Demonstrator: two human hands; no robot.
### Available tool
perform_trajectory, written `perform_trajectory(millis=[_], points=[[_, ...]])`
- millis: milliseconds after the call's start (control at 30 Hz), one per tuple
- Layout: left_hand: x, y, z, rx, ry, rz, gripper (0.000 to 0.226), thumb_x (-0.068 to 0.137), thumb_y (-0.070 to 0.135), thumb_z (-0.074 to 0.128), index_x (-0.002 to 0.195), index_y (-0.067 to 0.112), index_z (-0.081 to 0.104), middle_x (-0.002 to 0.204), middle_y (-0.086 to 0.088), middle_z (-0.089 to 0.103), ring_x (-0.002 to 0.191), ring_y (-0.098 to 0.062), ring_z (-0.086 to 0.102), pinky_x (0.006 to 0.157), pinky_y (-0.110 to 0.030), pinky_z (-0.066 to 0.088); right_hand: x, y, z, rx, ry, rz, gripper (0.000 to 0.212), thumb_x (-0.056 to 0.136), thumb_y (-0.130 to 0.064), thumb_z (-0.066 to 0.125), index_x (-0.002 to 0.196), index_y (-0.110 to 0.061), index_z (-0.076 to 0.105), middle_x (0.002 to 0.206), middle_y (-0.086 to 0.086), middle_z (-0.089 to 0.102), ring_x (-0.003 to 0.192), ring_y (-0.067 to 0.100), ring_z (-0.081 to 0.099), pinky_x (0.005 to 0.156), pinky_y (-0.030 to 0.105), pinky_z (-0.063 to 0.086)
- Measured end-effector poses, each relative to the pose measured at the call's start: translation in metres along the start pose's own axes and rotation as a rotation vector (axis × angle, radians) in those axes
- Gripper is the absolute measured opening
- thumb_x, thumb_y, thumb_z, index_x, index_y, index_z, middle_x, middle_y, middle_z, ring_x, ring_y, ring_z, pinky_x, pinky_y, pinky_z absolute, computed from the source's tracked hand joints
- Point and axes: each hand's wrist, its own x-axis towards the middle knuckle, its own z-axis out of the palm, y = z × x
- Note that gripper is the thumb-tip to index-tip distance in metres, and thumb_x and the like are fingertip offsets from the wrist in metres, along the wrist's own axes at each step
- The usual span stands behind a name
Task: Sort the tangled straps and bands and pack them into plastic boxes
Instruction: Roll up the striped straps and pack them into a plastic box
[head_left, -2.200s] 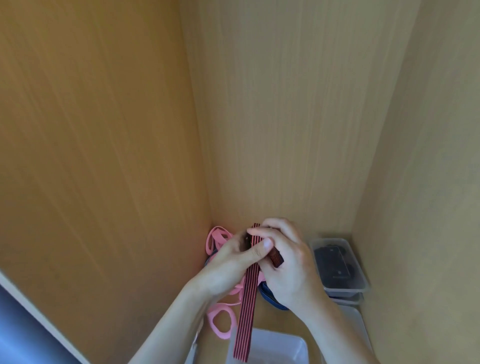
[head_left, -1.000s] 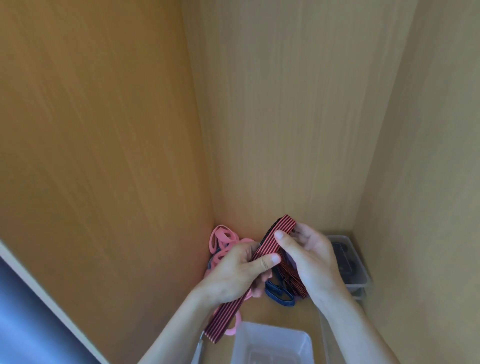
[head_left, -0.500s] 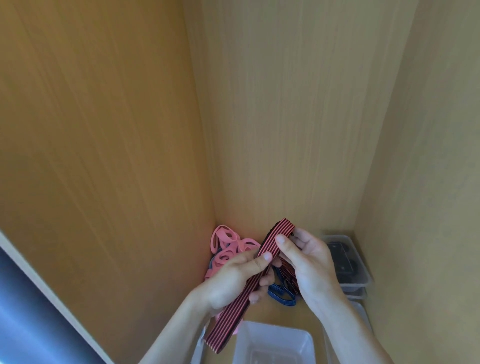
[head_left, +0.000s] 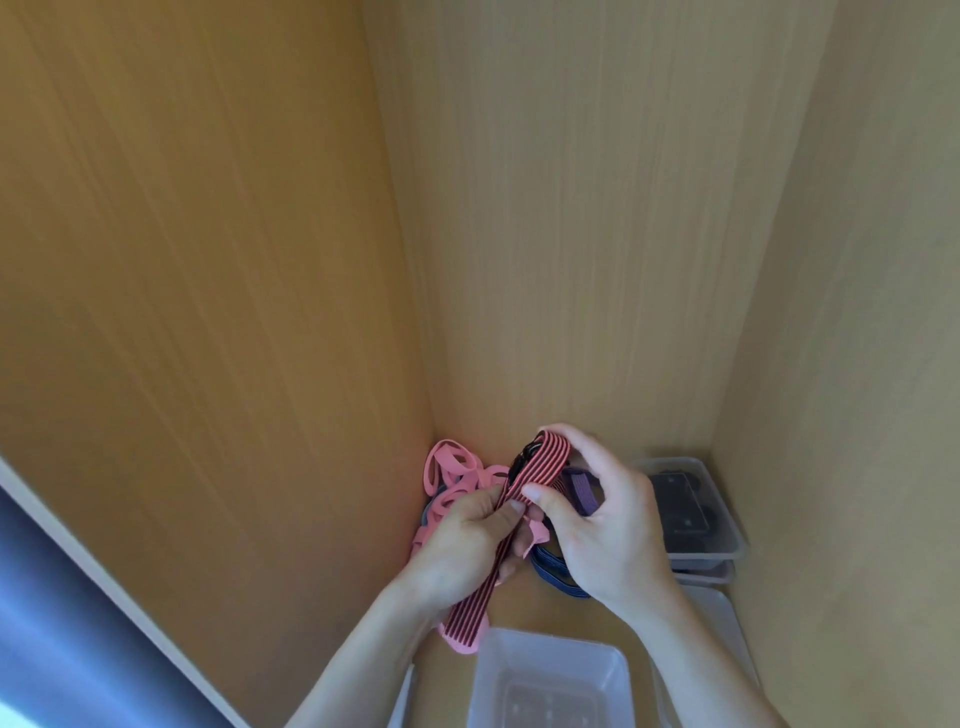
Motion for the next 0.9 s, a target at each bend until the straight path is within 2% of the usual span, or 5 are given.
perform_trajectory(millis=[300,600,734,800,900], points=[[-0.002,0.005,0.006,0.059,0.024,0.063,0.025,0.108,0.011,0.038,0.093,0.003,0.058,0.059,-0.002,0.040,0.045,-0.010,0.032,0.044,-0.020,0.026,0.007,0.013,-0.005,0.443,0.142,0.256,0.029,0.087,0.003,0.074,0.112,-0.010,0.069,0.101,0.005,0.077,0.096,0.022,0.074,0.089,0.035,0.060],[0.002,0.001,0.004,0.003,-0.058,0.009,0.010,0.096,0.016,0.050,0.096,0.006,0.052,0.064,-0.001,0.045,0.050,-0.011,0.038,0.049,-0.022,0.030,-0.007,0.021,0.003,0.198,0.115,0.076,0.050,0.081,-0.008,0.082,0.125,-0.023,0.063,0.107,-0.002,0.074,0.102,0.021,0.073,0.088,0.032,0.058],[0.002,0.008,0.000,-0.009,-0.255,0.091,0.034,0.087,0.013,0.070,0.114,-0.002,0.055,0.096,-0.015,0.064,0.088,-0.028,0.064,0.081,-0.035,0.050,-0.009,0.021,0.003,-0.052,0.100,-0.133,0.044,0.084,-0.014,0.080,0.123,-0.024,0.063,0.112,-0.011,0.070,0.104,0.017,0.070,0.086,0.038,0.057],[0.002,0.011,0.001,-0.027,-0.218,0.127,0.059,0.084,0.028,0.080,0.129,0.000,0.054,0.120,-0.022,0.065,0.116,-0.038,0.062,0.102,-0.046,0.048,-0.010,0.019,0.003,-0.089,0.091,-0.200,0.043,0.084,-0.007,0.077,0.121,-0.022,0.064,0.117,-0.014,0.068,0.107,0.014,0.068,0.084,0.035,0.056],[0.002,0.015,0.005,-0.024,-0.155,0.144,0.082,0.073,0.052,0.084,0.133,0.004,0.052,0.129,-0.023,0.063,0.125,-0.037,0.059,0.109,-0.051,0.045,-0.010,0.014,0.006,-0.168,0.067,-0.323,0.033,0.087,-0.001,0.063,0.116,-0.014,0.066,0.123,-0.011,0.066,0.119,0.010,0.063,0.098,0.040,0.053]])
